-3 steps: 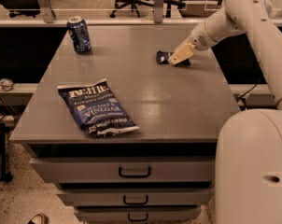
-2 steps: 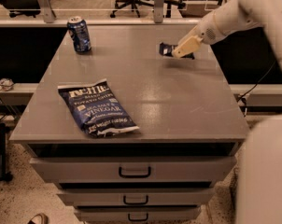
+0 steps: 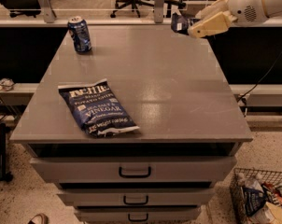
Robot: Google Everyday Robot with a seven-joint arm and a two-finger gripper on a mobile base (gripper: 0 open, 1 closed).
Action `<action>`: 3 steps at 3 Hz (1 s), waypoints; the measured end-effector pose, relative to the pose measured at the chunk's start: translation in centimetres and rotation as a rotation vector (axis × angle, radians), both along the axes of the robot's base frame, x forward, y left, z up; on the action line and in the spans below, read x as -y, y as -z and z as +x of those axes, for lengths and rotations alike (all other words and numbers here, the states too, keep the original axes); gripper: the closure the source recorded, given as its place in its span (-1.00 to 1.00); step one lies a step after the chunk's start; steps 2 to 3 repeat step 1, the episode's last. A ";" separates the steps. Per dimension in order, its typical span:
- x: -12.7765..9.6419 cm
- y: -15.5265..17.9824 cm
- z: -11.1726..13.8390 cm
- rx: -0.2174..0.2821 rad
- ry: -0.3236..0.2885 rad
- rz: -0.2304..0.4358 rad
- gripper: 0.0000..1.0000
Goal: Pick rxbar blueberry
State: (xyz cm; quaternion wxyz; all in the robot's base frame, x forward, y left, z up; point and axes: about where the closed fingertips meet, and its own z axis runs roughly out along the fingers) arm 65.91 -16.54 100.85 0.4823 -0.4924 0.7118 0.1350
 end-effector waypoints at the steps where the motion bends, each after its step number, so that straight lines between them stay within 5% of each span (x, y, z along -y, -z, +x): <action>1: 0.0 0.4 0.5 -0.005 0.002 -0.004 1.00; 3: 0.0 0.4 0.5 -0.005 0.002 -0.004 1.00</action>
Offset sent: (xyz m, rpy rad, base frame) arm 0.0000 0.0000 0.0000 0.0000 0.0000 0.0000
